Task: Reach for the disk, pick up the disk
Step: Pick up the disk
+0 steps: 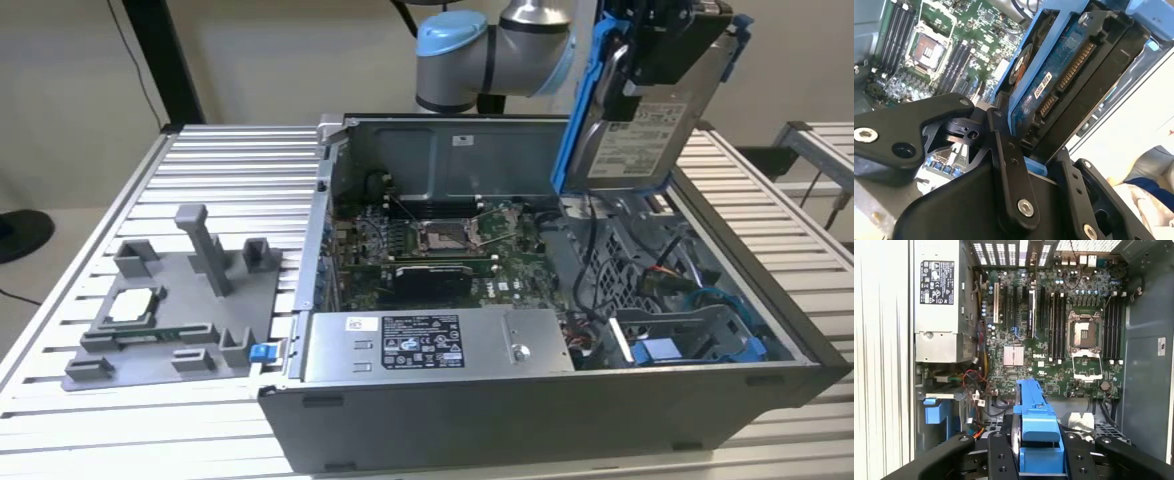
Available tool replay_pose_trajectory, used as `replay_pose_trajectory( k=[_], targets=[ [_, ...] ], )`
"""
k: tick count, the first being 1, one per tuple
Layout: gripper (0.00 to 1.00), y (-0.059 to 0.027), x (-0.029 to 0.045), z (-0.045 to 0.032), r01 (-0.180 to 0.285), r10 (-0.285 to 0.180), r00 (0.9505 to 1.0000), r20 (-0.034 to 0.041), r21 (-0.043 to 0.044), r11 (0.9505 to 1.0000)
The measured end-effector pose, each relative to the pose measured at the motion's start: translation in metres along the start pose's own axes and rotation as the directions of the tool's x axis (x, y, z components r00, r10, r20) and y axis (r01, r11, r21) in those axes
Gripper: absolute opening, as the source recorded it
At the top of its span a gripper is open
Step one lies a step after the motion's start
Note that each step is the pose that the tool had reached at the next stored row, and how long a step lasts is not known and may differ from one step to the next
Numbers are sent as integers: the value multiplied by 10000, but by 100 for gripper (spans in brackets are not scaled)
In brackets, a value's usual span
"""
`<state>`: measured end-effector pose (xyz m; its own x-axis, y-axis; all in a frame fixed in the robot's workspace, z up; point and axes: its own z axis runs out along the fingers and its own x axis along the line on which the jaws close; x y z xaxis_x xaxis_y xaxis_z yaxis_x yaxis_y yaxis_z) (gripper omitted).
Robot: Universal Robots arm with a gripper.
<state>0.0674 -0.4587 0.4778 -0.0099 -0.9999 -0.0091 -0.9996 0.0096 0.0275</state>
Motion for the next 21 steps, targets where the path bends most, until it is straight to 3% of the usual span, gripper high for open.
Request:
replay_pose_trajectory(
  k=[21],
  targets=[
    [0,-3,327,3,0,0,10000,0,0,10000]
  ],
)
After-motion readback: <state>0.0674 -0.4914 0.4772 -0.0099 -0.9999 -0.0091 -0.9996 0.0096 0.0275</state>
